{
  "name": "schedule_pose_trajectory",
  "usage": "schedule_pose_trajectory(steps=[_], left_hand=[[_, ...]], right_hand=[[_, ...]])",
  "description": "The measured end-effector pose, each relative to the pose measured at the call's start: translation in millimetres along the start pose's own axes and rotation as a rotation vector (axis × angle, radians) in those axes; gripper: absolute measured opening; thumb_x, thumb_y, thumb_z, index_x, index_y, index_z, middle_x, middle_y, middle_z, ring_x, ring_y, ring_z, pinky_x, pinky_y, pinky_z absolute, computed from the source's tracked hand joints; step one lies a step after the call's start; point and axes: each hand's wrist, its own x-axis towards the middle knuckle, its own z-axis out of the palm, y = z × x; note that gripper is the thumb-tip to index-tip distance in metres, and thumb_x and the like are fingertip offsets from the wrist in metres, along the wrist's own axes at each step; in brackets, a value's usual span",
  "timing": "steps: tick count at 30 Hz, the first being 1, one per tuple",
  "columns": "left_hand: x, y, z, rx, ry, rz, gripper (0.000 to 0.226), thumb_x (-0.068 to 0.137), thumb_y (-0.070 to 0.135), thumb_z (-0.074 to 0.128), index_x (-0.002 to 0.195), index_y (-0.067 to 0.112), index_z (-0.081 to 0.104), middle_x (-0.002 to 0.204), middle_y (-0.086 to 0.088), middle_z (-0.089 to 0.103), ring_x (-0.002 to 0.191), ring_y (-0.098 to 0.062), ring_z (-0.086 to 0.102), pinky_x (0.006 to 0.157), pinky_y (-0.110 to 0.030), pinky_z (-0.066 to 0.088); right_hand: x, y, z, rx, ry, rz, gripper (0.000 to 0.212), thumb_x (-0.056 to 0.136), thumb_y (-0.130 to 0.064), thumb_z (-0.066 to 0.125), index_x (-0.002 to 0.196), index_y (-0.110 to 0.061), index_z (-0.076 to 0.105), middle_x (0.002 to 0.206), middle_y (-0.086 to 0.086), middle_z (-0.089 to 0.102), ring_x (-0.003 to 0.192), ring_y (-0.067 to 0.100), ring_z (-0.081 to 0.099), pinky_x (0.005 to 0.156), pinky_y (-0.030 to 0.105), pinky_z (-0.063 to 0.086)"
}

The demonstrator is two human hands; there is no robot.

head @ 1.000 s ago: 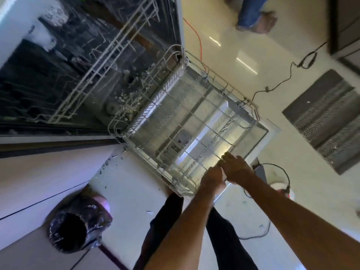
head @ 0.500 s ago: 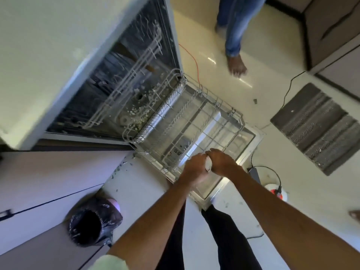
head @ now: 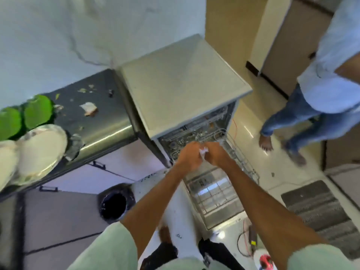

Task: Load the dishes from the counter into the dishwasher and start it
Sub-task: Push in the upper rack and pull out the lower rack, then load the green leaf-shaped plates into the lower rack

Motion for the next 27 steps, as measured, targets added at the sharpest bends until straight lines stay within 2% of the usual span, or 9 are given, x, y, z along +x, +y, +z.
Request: schedule_pose_trajectory(steps=[3, 5, 9, 11, 13, 18, 22, 25, 27], left_hand=[[-25, -26, -46, 0.020, 0.055, -0.049, 0.023, 0.086, 0.007, 0.064, 0.106, 0.010, 0.073, 0.107, -0.013, 0.071, 0.102, -0.032, 0.067, 0.085, -0.045, 0.055], [-42, -50, -68, -0.017, 0.088, -0.140, 0.023, 0.086, 0.008, 0.062, 0.108, 0.008, 0.072, 0.111, -0.014, 0.069, 0.105, -0.033, 0.065, 0.088, -0.046, 0.054], [-84, -104, -106, -0.071, 0.155, -0.215, 0.024, 0.083, 0.001, 0.059, 0.102, 0.006, 0.071, 0.110, -0.015, 0.067, 0.106, -0.034, 0.064, 0.089, -0.044, 0.054], [-105, -130, -121, -0.071, 0.162, -0.226, 0.024, 0.086, 0.000, 0.059, 0.108, 0.000, 0.069, 0.114, -0.020, 0.066, 0.108, -0.037, 0.063, 0.091, -0.046, 0.053], [-127, -159, -136, -0.070, 0.194, -0.278, 0.031, 0.089, 0.001, 0.054, 0.118, 0.004, 0.066, 0.124, -0.015, 0.062, 0.116, -0.034, 0.058, 0.097, -0.045, 0.050], [-185, -228, -160, -0.044, 0.228, -0.333, 0.036, 0.090, 0.006, 0.053, 0.124, 0.012, 0.061, 0.135, -0.008, 0.056, 0.127, -0.028, 0.051, 0.102, -0.038, 0.045], [-234, -276, -178, -0.058, 0.245, -0.383, 0.036, 0.090, 0.008, 0.052, 0.124, 0.013, 0.062, 0.134, -0.007, 0.056, 0.127, -0.028, 0.050, 0.103, -0.040, 0.044], [-277, -316, -191, -0.083, 0.310, -0.434, 0.031, 0.085, 0.008, 0.049, 0.109, 0.014, 0.068, 0.121, -0.007, 0.064, 0.118, -0.030, 0.057, 0.096, -0.043, 0.049], [-309, -339, -197, -0.083, 0.354, -0.477, 0.031, 0.088, 0.008, 0.052, 0.114, 0.013, 0.066, 0.125, -0.009, 0.062, 0.120, -0.030, 0.055, 0.098, -0.043, 0.047]], right_hand=[[3, -64, -10, -0.121, -0.023, -0.106, 0.024, 0.094, -0.007, 0.054, 0.108, -0.001, 0.072, 0.111, 0.022, 0.070, 0.103, 0.037, 0.066, 0.086, 0.040, 0.050], [3, -104, -11, -0.171, -0.023, -0.163, 0.023, 0.096, -0.010, 0.054, 0.106, -0.001, 0.072, 0.109, 0.022, 0.071, 0.100, 0.037, 0.066, 0.081, 0.038, 0.049], [7, -161, 7, -0.150, 0.018, -0.215, 0.032, 0.094, -0.009, 0.058, 0.124, -0.006, 0.066, 0.130, 0.016, 0.065, 0.117, 0.034, 0.060, 0.097, 0.037, 0.047], [4, -192, 19, -0.158, 0.015, -0.219, 0.029, 0.089, -0.007, 0.059, 0.117, -0.005, 0.068, 0.123, 0.016, 0.066, 0.114, 0.036, 0.062, 0.093, 0.036, 0.049], [1, -221, 33, -0.133, 0.022, -0.240, 0.028, 0.087, -0.004, 0.059, 0.113, -0.004, 0.069, 0.119, 0.017, 0.067, 0.111, 0.036, 0.063, 0.087, 0.034, 0.049], [-4, -289, 73, -0.108, 0.008, -0.303, 0.034, 0.089, -0.004, 0.058, 0.120, -0.004, 0.068, 0.124, 0.015, 0.067, 0.116, 0.032, 0.061, 0.099, 0.035, 0.048], [-6, -346, 112, -0.087, 0.011, -0.344, 0.035, 0.087, -0.004, 0.059, 0.119, -0.008, 0.070, 0.122, 0.012, 0.069, 0.115, 0.030, 0.063, 0.100, 0.035, 0.049], [-10, -392, 147, -0.101, -0.026, -0.419, 0.034, 0.087, -0.002, 0.059, 0.119, -0.007, 0.070, 0.121, 0.013, 0.070, 0.113, 0.028, 0.064, 0.099, 0.034, 0.049], [-16, -425, 171, -0.117, -0.064, -0.470, 0.034, 0.088, -0.003, 0.059, 0.119, -0.007, 0.071, 0.119, 0.012, 0.070, 0.111, 0.027, 0.064, 0.099, 0.035, 0.051]])
